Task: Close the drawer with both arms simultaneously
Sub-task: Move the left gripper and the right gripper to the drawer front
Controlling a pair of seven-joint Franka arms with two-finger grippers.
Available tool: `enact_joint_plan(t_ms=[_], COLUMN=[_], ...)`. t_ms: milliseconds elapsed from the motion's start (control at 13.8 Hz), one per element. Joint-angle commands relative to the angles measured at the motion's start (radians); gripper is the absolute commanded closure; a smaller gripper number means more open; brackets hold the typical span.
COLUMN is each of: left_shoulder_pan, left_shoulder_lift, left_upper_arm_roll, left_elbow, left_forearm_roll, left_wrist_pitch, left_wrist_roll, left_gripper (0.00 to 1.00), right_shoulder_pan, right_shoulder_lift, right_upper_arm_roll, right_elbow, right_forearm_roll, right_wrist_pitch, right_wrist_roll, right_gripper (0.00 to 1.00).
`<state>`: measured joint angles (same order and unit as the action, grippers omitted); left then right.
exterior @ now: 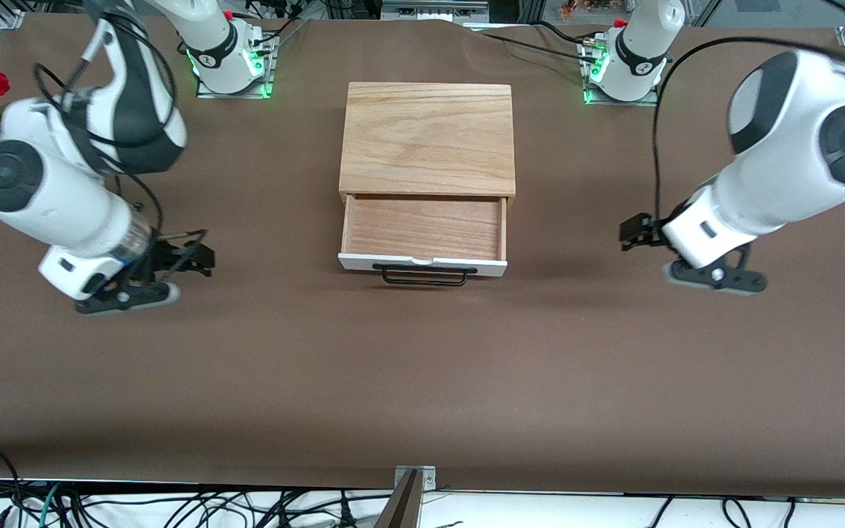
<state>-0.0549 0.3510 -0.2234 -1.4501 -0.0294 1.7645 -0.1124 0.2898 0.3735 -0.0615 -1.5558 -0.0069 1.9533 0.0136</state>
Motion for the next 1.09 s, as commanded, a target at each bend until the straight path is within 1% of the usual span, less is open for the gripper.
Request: enact_joint_plan(t_ms=[0,73,145,218,363,508,654,799,1017], left_shoulder_pan=[-0.025,-0.034,-0.054,-0.066,-0.107,-0.137,-0.149,-0.172,-0.197], left_shoulder_lift=[0.126,0.150,0.175,0.198,0.239,0.279,0.313,0.333,0.332], left_upper_arm_roll=[-0.007,-0.007,-0.007,-0.008,-0.007,-0.007,-0.007,-0.007,-0.016], left_elbow=[0.109,0.109,0.109,0.109,0.103,0.087,0.082,0.080,0.016], left_forearm_roll=[-0.024,-0.024,-0.024,-0.027,-0.095,-0.118,-0.121,-0.123,-0.126], left_wrist_pitch=[0.128,0.189,0.244,0.291,0.361,0.462,0.486,0.484,0.472], left_wrist_roll=[0.000,-0.001,-0.009,-0.019,-0.093,-0.151,-0.151,-0.145,-0.148], left_gripper=[0.00,0.00,0.00,0.00,0.00,0.00,0.00,0.00,0.00], right_shoulder_pan=[0.012,0.012,0.014,0.014,0.015,0.017,0.017,0.015,0.015], right_shoulder_lift=[0.047,0.057,0.067,0.074,0.091,0.123,0.151,0.171,0.188], right_upper_arm_roll=[0.000,0.000,0.000,0.000,0.011,0.051,0.097,0.124,0.144], right_elbow=[0.025,0.025,0.026,0.026,0.025,0.026,0.026,0.026,0.026], right_forearm_roll=[0.068,0.135,0.184,0.211,0.246,0.274,0.284,0.312,0.370], right_wrist_pitch=[0.027,0.030,0.035,0.059,0.099,0.124,0.179,0.199,0.203], right_wrist_roll=[0.013,0.011,0.009,0.011,0.011,0.011,0.011,0.009,0.000], right_gripper=[0.00,0.00,0.00,0.00,0.00,0.00,0.00,0.00,0.00])
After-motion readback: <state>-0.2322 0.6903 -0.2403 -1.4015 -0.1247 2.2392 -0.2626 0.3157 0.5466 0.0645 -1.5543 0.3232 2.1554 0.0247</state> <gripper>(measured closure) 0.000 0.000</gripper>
